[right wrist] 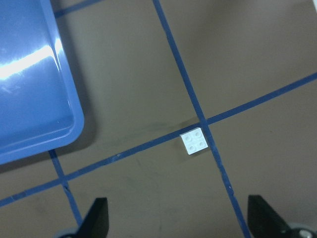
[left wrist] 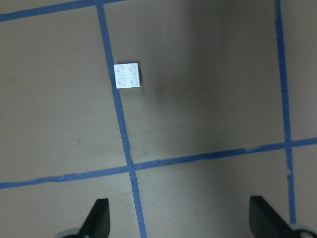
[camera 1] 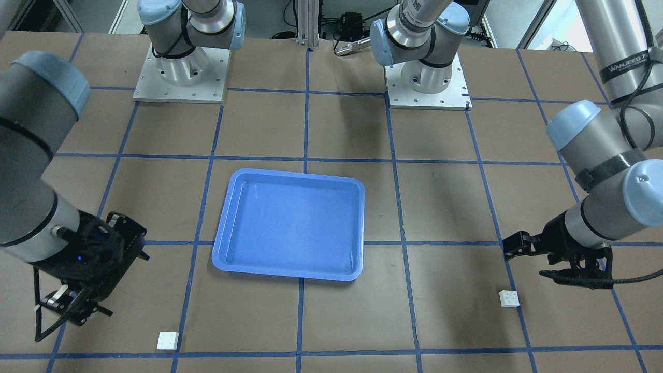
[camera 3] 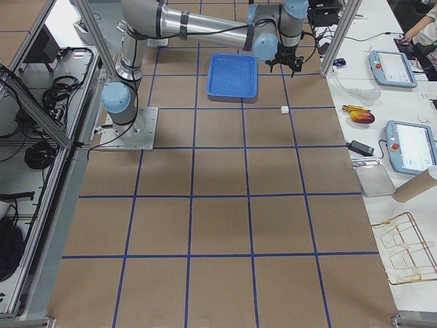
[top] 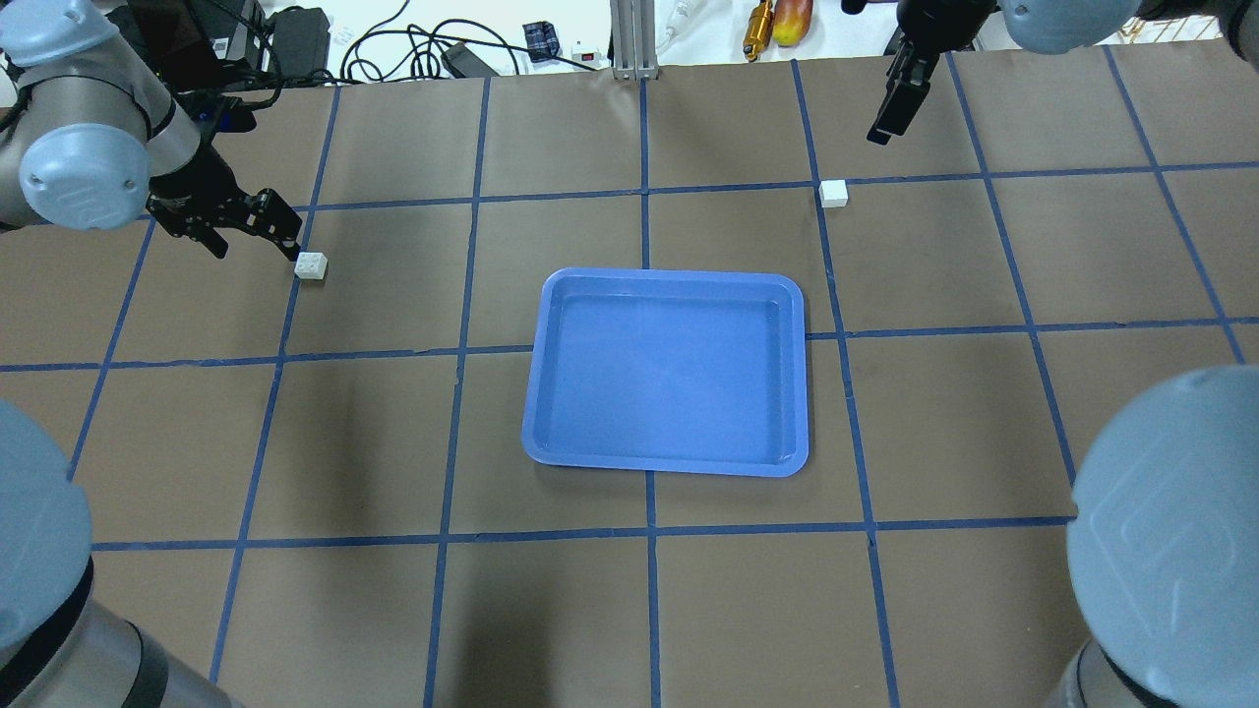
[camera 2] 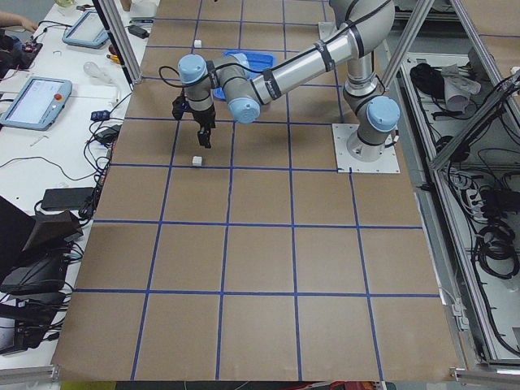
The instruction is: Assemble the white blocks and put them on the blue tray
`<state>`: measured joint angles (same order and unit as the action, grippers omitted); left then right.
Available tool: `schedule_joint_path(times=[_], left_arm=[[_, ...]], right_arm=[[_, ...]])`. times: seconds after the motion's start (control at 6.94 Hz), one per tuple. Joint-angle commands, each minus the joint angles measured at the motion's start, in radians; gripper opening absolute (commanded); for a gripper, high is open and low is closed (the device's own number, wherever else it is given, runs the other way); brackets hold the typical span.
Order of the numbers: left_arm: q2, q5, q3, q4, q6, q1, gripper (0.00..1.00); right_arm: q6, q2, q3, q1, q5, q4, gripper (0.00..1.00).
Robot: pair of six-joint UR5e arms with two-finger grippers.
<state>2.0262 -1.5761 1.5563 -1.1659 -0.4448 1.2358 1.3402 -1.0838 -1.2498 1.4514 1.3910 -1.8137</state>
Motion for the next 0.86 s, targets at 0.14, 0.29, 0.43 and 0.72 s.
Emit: schedule_joint_path(times=[0.14, 0.29, 0.43, 0.72], left_arm=[[0.133, 0.007, -0.054, 0.066, -0.017, -0.001, 1.0], [0.161, 0.008, -0.058, 0.092, -0.018, -0.001, 1.0], [0.183, 0.008, -0.058, 0.097, -0.023, -0.001, 0.99], [0.206, 0.008, -0.058, 0.115, -0.019, -0.001, 0.95]], right_arm=[[0.347, 0.128, 0.02, -0.187, -0.257, -0.023, 1.0], [0.464, 0.189, 0.024, -0.237, -0.358, -0.023, 1.0], [0.549, 0.243, 0.027, -0.258, -0.418, -0.023, 0.98], [0.608, 0.339, 0.046, -0.255, -0.518, 0.008, 0.96]])
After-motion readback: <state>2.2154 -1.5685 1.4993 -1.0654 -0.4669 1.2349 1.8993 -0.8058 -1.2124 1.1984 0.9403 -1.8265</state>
